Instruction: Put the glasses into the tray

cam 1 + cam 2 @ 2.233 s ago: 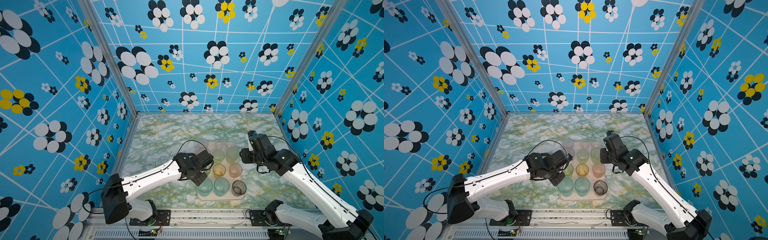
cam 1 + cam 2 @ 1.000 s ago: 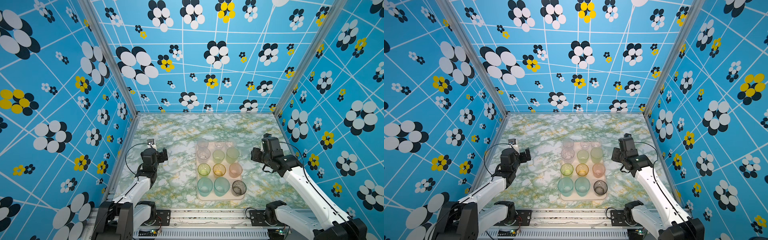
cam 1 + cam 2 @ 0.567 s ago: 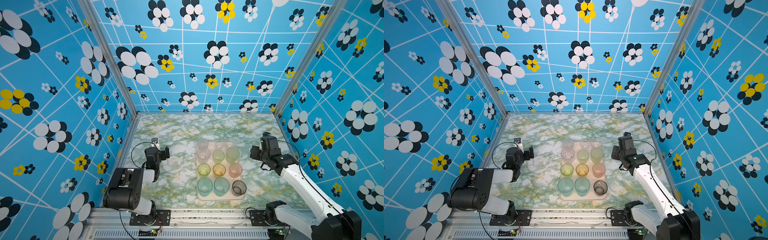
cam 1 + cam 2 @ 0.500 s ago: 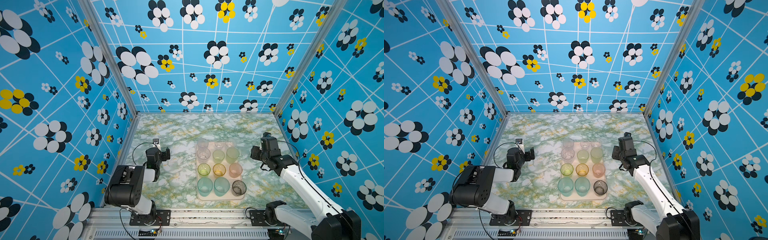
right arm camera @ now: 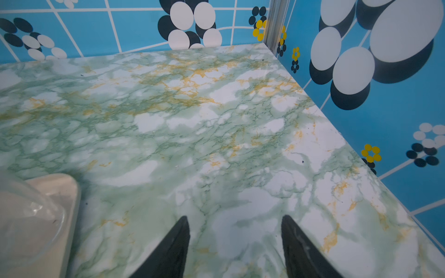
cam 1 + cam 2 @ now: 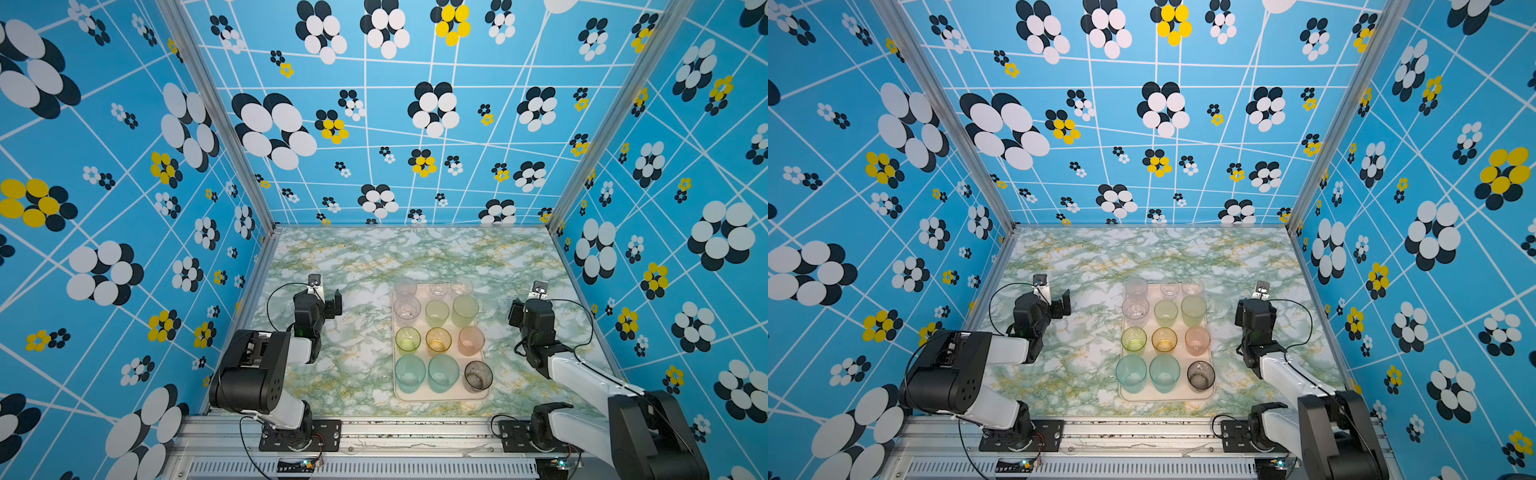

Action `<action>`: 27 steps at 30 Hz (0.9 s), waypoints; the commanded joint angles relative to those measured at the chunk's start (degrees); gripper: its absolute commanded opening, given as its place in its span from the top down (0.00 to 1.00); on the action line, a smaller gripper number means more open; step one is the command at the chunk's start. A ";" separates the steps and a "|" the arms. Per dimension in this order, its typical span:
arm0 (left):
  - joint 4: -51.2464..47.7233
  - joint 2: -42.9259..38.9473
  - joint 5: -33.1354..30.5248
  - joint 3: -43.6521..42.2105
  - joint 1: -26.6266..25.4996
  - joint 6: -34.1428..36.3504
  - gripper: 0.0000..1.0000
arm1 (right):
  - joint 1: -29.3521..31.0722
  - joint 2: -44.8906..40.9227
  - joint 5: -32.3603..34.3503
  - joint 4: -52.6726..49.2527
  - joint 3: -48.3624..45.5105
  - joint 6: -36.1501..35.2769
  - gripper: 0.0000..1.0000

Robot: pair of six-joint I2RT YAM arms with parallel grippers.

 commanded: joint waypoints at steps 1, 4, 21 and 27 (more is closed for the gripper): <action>1.35 -0.14 0.51 0.58 -0.31 0.76 0.01 | -0.21 8.74 1.24 24.03 -1.96 -3.63 0.37; 1.32 -0.13 0.57 0.58 -0.31 0.76 0.01 | -0.22 16.43 -1.06 26.81 0.92 -4.91 0.36; -0.32 -0.14 1.81 1.45 0.46 0.24 0.01 | -3.81 19.03 -3.72 23.73 3.13 -3.40 0.01; -0.41 -0.14 1.89 1.40 0.43 0.24 0.01 | -3.75 18.95 -3.72 23.73 3.19 -3.42 0.01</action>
